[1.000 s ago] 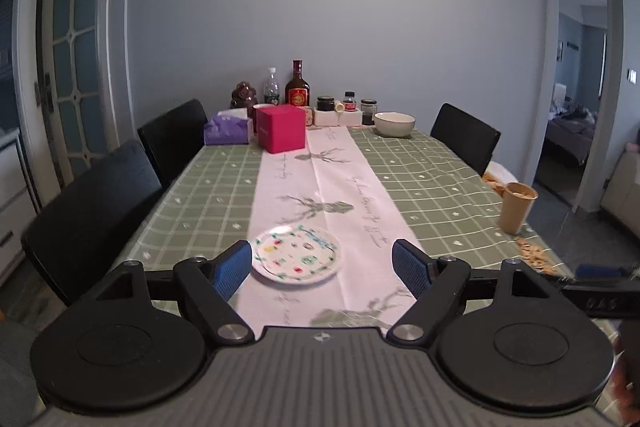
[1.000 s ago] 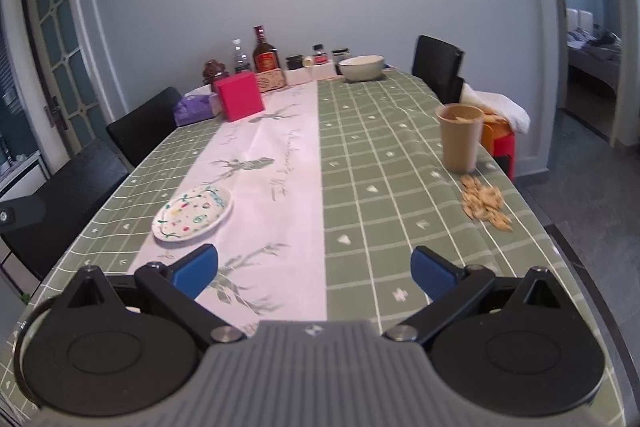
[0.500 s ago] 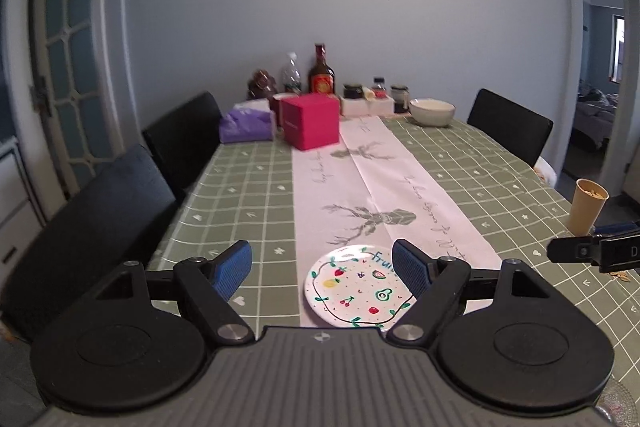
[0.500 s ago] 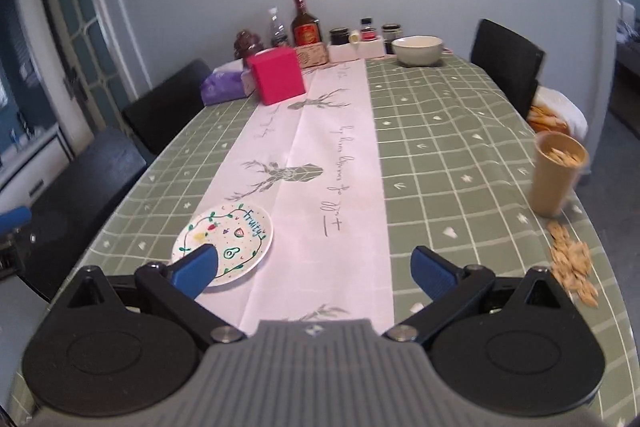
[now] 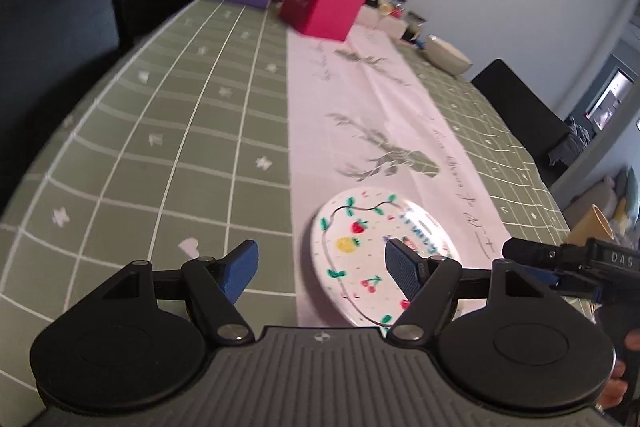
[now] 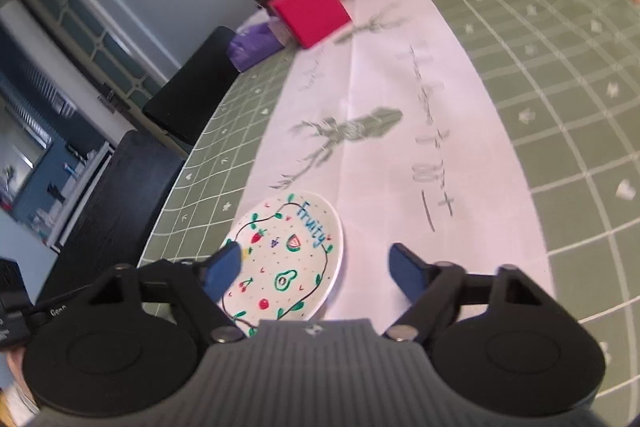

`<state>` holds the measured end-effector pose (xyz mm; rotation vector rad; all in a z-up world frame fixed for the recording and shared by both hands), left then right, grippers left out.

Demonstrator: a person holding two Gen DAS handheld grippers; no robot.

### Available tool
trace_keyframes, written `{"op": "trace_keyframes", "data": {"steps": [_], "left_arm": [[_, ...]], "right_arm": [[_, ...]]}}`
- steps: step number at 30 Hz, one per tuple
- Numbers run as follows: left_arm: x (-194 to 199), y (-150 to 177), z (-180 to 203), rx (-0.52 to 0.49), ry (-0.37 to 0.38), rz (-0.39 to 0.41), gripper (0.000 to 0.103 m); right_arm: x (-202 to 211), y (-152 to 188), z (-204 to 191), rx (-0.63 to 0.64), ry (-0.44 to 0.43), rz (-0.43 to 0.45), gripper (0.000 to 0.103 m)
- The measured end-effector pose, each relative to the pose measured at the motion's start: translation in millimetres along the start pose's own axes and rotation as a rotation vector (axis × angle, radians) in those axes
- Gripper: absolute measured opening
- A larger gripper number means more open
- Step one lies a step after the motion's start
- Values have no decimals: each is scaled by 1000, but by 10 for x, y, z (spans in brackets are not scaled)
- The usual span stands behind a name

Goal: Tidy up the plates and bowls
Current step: 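Grip the rim of the white Fruity plate with both tools, then lift the Fruity plate with both tools and carry it toward the bowls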

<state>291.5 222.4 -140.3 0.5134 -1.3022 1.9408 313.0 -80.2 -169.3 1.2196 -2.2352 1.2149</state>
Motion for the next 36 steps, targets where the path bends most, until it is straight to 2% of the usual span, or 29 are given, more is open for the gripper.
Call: {"op": "trace_keyframes", "data": {"steps": [4,5,7,10,13,15,17,18,19,21,23,25,26,30,34,36], "left_arm": [[-157,-29,-111,42,-13,-11,77],[-181,-40,-122,57,5,-19,76],[-247,-59,-127,90,60,-54,70],[-339,-35,-118,121,133,-93,67],[-355,-25,-94,137,141,-102,65],[-361,-13,-126,190,167,-108,64],[-359,2,-136,212,151,-89,50],[-354,2,-139,217,124,-84,37],[-353,1,-150,228,101,-84,27],[-357,3,-239,304,111,-86,23],[-375,10,-356,365,117,-95,7],[-376,19,-411,381,137,-96,7],[-367,25,-399,373,132,-88,7],[-327,57,-275,316,83,-57,7],[-260,73,-292,369,130,-71,7],[-195,74,-241,336,128,-67,7]], "right_arm": [[-242,12,151,-96,-41,-48,63],[-276,23,167,-104,-52,-53,58],[-319,37,183,-118,-91,-57,54],[-373,55,196,-155,-148,-76,52],[-408,55,220,-184,-176,-76,51],[-429,53,286,-249,-211,-75,51],[-430,49,294,-258,-210,-77,48],[-426,53,287,-256,-208,-73,48],[-420,61,278,-254,-203,-68,47],[-414,78,273,-261,-172,-57,40],[-414,100,307,-281,-134,-56,15],[-410,148,402,-331,-147,-58,4],[-406,174,438,-356,-161,-58,2],[-374,221,470,-377,-187,-54,2],[-252,201,485,-410,-226,-24,2],[-182,190,460,-406,-235,-23,2]]}}
Point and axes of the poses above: each gripper's, at about its wrist camera, not at the fingertips, and x roughly against the way its jaws point, z to its right, y to its underside, the point moved 2 cm from there along -x, roughly the way its jaws point, and after that the axes turned 3 degrees about x, right-handed, at the moved point
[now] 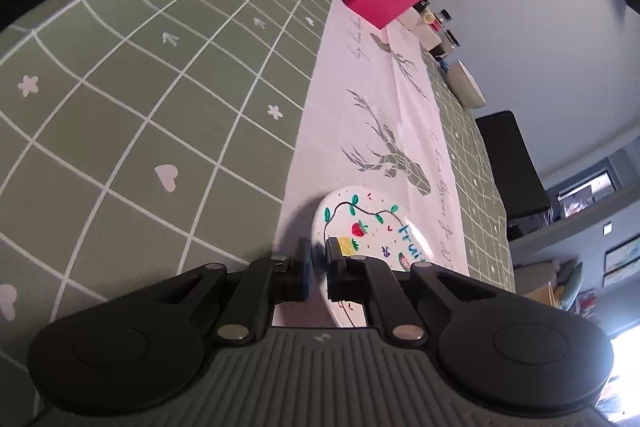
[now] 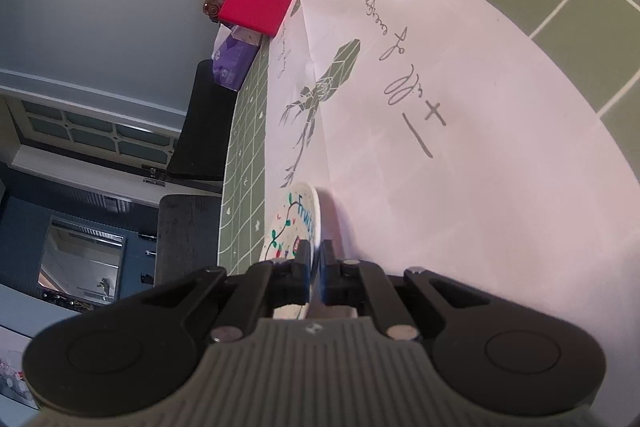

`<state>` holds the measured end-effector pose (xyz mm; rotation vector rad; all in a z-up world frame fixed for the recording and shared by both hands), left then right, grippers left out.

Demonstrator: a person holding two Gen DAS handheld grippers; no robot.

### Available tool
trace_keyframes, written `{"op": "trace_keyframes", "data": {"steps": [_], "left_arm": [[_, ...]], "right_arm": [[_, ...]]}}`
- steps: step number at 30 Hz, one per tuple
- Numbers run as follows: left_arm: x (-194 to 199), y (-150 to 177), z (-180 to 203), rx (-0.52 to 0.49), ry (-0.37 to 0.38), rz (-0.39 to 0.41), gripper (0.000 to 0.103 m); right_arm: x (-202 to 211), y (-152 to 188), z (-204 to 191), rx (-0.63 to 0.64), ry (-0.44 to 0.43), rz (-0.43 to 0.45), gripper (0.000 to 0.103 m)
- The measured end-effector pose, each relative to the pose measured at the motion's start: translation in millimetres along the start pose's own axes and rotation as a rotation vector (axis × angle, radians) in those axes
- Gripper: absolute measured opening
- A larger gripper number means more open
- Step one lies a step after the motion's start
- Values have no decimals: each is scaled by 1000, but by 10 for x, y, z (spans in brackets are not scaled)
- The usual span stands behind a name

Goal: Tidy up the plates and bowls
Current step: 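Lift the Fruity plate with both tools and carry it toward the bowls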

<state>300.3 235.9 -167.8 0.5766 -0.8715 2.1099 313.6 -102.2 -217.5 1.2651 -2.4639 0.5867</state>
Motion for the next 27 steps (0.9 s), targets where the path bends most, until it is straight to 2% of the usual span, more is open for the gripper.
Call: {"op": "trace_keyframes", "data": {"steps": [2,6,10,13,19,21,27], "left_arm": [[69,40,62,-26,-5,8,7],[203,107,141,-6,9,-16,7],[373,191,404,-150,10,-13,8],[472,256,591,-194,21,-15,8],[528,551,826,-249,79,-87,8],[516,694,926,-278,104,-132,8],[467,1115,1270,-451,180,-279,9]], "right_arm": [[50,15,-51,11,5,-5,2],[197,52,-127,6,-9,7,2],[414,100,-199,-6,-5,30,1],[596,153,-239,-16,8,25,2],[1154,321,-274,-14,27,51,2],[1410,427,-231,-18,48,62,1],[2047,755,116,-143,115,93,2]]}}
Point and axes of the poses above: each gripper's, at about its wrist camera, not at the fingertips, and x roughly against the way its jaws point, z to its right, y to its underside, the point moved 2 cm from there along -x, roughly the way its jaws point, and after that the axes turned 3 degrees about x, right-handed, at the moved point
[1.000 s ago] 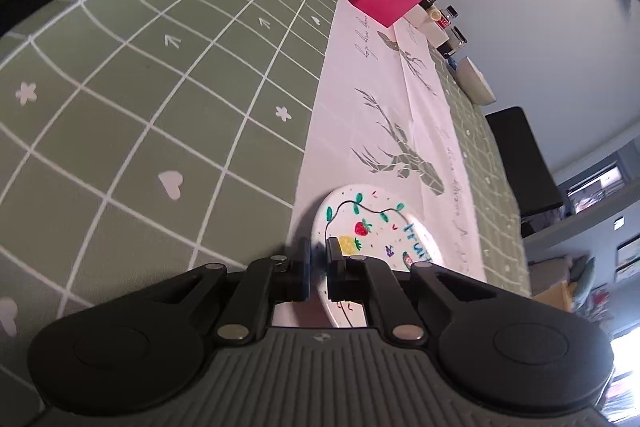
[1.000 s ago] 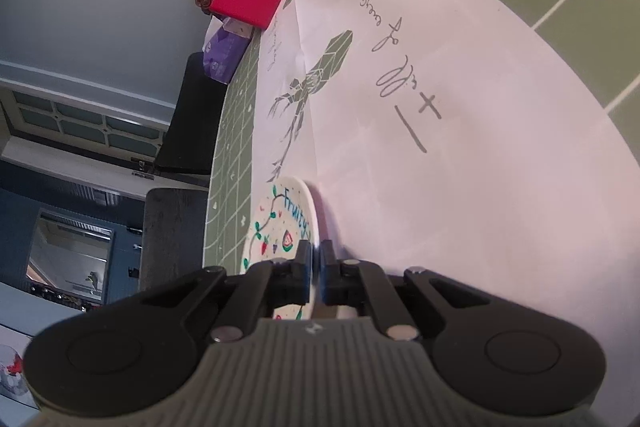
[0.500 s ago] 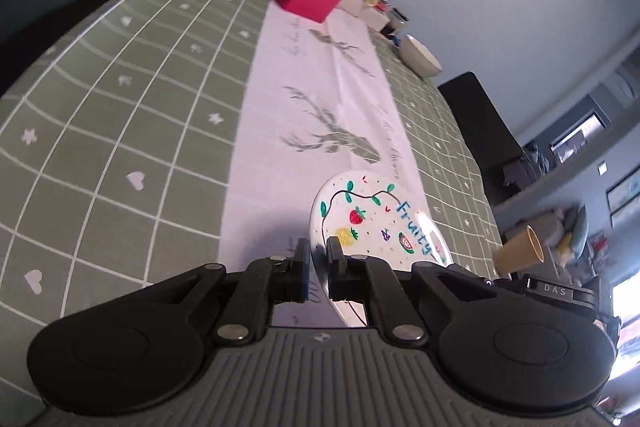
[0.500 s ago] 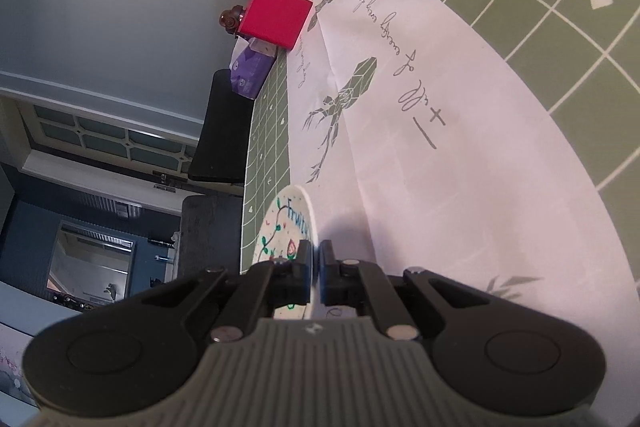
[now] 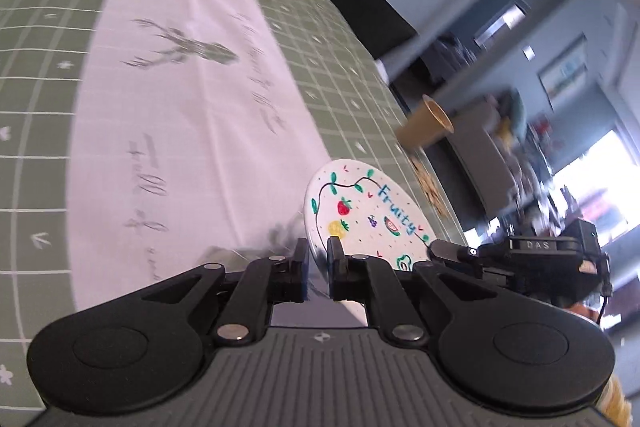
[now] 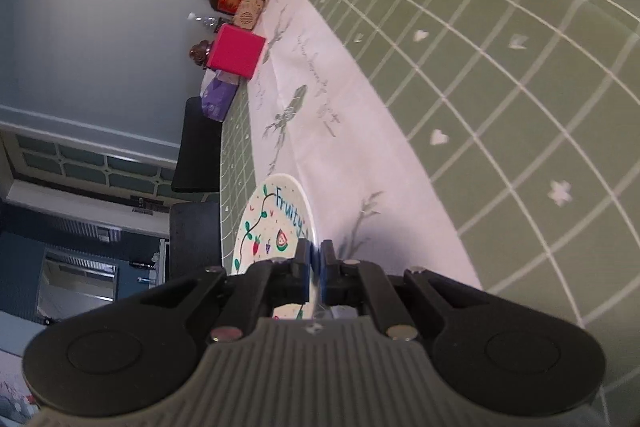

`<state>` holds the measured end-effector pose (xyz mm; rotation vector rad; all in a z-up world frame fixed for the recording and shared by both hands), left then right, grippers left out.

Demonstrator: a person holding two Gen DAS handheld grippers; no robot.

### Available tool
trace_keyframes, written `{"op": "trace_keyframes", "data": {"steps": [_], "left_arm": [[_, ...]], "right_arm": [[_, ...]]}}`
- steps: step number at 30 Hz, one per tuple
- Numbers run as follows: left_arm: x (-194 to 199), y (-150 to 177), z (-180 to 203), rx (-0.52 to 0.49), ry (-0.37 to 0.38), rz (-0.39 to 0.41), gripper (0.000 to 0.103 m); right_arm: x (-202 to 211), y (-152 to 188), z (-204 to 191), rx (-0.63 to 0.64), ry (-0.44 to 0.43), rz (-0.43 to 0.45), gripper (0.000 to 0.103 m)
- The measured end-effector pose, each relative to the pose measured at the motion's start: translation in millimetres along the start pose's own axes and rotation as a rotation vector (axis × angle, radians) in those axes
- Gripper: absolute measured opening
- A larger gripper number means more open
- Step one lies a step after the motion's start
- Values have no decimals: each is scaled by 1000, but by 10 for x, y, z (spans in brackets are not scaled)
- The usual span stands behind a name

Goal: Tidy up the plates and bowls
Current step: 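Lift the Fruity plate with both tools and carry it toward the bowls, then lower the Fruity plate onto the table and open both tools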

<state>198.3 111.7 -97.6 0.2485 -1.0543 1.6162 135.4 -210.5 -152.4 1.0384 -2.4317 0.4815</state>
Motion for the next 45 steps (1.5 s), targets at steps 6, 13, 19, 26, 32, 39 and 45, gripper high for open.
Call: {"op": "trace_keyframes", "data": {"steps": [6,13,19,26,32,39,45], "left_arm": [[-211,244,383,-132,-8,-123,10],[-415,483,541,-234,-48,-227,10],[-548,667,655,-317,-125,-296,10],[-598,806,721,-389,-155,-338,9],[-592,844,788,-434,-188,-341,8],[-561,888,817,-466,-203,-340,8],[-544,920,847,-495,-226,-319,8]], "right_arm": [[409,222,402,-50,-7,31,4],[674,458,652,-77,2,5,5],[690,623,815,-120,38,-44,4],[733,692,851,-117,59,-56,4],[696,763,585,36,190,-54,5],[646,839,331,168,319,-64,9],[553,934,103,293,421,-51,12]]}}
Point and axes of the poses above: each gripper's, at about its wrist camera, not at the fingertips, and x roughly against the way its jaws point, z to its right, y to its underside, the point moved 2 cm from there along -x, roughly the way its jaws point, and after that the axes turned 3 degrees about x, right-handed, at the moved point
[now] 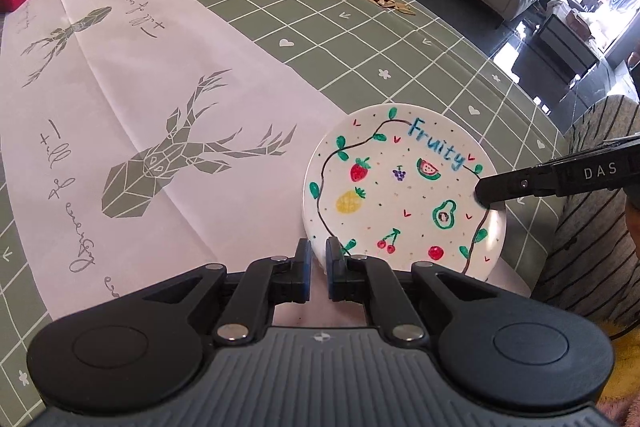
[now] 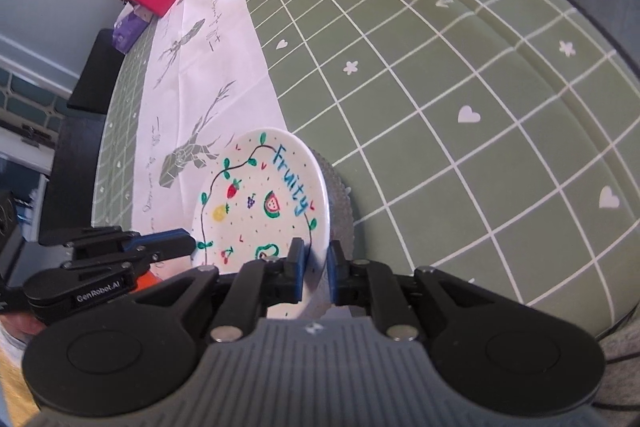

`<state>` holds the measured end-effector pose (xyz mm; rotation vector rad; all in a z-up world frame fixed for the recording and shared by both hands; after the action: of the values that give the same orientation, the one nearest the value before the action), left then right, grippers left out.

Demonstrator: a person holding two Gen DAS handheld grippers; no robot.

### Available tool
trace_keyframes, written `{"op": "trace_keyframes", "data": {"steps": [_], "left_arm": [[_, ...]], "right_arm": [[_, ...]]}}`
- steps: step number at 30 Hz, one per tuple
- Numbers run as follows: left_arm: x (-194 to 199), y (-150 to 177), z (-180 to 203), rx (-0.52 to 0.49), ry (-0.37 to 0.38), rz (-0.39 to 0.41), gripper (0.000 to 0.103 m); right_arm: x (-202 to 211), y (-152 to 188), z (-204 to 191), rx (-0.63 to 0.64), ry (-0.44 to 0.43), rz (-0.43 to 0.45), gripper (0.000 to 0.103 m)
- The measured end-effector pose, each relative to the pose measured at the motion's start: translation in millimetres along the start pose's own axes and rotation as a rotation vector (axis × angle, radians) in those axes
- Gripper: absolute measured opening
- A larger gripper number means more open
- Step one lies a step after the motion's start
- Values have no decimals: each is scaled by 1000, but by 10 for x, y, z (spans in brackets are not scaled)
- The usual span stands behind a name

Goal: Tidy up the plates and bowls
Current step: 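Lower the Fruity plate onto the table and open both tools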

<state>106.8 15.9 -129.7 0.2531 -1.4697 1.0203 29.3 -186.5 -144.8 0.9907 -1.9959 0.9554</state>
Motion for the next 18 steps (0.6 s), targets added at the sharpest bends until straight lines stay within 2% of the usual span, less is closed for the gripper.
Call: {"op": "trace_keyframes", "data": {"steps": [6,8,14,17,18], "left_arm": [[2,1,55,-14,-34,7,9],[-11,0,76,-16,-45,7,13],[-14,25,83,-11,-46,22,16],[-7,25,65,-1,-68,26,27],[0,31,73,-13,-83,30,38]], "right_arm": [[4,7,-196,89,105,-1,19],[35,2,-242,87,118,-11,39],[95,-28,-376,115,151,23,42],[93,-22,-407,117,160,31,50],[97,-14,-418,122,161,34,51]]}}
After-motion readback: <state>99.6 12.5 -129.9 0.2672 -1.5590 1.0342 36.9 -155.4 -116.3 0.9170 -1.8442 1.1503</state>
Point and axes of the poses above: each gripper's, at about its wrist camera, not at the fingertips, and x roughly against the way its jaws point, z to its right, y to its underside, the point moved 2 cm from there along -x, roughly the way its jaws point, and after that the axes turned 3 degrees about x, right-handed, at the moved point
